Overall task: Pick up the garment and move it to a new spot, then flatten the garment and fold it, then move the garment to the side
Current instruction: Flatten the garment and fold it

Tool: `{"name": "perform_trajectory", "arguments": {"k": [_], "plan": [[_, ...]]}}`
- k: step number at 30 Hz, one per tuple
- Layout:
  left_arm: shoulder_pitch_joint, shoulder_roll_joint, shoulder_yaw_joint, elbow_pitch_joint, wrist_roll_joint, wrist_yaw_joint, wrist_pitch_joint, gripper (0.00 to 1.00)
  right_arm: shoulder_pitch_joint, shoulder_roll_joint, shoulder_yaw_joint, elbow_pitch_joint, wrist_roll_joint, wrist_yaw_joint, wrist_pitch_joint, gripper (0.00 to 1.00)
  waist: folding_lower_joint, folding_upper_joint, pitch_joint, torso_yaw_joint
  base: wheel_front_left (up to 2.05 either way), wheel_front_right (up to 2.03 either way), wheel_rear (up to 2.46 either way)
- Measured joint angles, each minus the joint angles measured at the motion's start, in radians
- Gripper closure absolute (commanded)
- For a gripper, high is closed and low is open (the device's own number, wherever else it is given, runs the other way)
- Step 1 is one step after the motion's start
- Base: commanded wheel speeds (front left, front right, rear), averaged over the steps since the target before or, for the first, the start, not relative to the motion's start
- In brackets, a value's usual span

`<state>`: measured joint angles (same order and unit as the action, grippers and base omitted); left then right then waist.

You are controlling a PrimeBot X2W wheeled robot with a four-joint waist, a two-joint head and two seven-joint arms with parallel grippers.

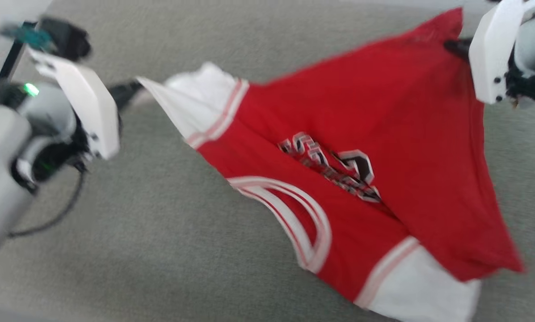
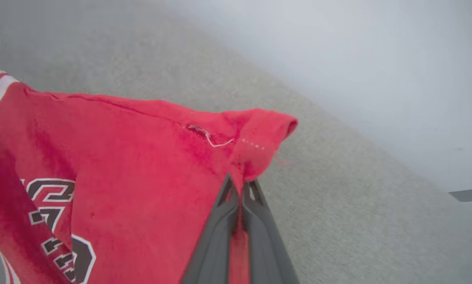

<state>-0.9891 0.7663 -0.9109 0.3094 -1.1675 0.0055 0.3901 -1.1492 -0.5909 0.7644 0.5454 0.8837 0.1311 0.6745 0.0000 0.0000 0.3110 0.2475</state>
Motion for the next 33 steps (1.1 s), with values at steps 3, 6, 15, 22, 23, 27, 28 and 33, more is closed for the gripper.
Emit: {"name": "perform_trajectory", "arguments": {"k": [3, 6, 15, 22, 23, 27, 28, 33], "plan": [[-0.072, 0.024, 0.005, -0.001, 0.015, 0.008, 0.056, 1.0, -0.013, -0.012, -0.021, -0.026, 0.0, 0.0, -0.017, 1.0, 0.0, 0.0, -0.03, -0.031, 0.0, 0.0, 0.0], [-0.14, 0.033, 0.008, 0.01, 0.042, 0.012, 0.098, 1.0, -0.021, -0.015, -0.047, -0.039, -0.003, 0.0, -0.039, 1.0, 0.0, 0.0, -0.061, -0.061, 0.0, 0.0, 0.0], [-0.342, 0.001, 0.008, 0.135, 0.119, 0.002, 0.152, 1.0, -0.07, 0.005, -0.1, -0.059, -0.05, 0.0, -0.141, 1.0, 0.0, 0.0, -0.148, -0.126, 0.0, 0.0, 0.0], [-0.473, -0.067, 0.014, 0.264, 0.166, -0.041, 0.116, 1.0, -0.114, 0.029, -0.118, -0.037, -0.077, 0.0, -0.184, 1.0, 0.0, 0.0, -0.175, -0.156, 0.0, 0.0, 0.0], [-0.491, -0.077, 0.016, 0.281, 0.168, -0.048, 0.105, 1.0, -0.121, 0.033, -0.121, -0.026, -0.086, 0.0, -0.195, 1.0, 0.0, 0.0001, -0.173, -0.157, 0.0, 0.0, 0.0], [-0.554, -0.125, 0.018, 0.36, 0.2, -0.069, 0.027, 1.0, -0.156, 0.064, -0.136, 0.036, -0.127, 0.0, -0.236, 1.0, 0.0, 0.0, -0.151, -0.161, 0.0, 0.0, 0.0], [-0.569, -0.136, 0.022, 0.378, 0.205, -0.069, 0.003, 1.0, -0.165, 0.074, -0.142, 0.054, -0.133, 0.0, -0.247, 1.0, 0.0, 0.0, -0.143, -0.162, 0.0, 0.0, 0.0], [-0.668, -0.182, 0.029, 0.462, 0.264, -0.087, -0.138, 1.0, -0.251, 0.128, -0.159, 0.159, -0.218, 0.0, -0.347, 1.0, 0.0, 0.0, -0.078, -0.166, 0.0, 0.0, 0.0]]}}
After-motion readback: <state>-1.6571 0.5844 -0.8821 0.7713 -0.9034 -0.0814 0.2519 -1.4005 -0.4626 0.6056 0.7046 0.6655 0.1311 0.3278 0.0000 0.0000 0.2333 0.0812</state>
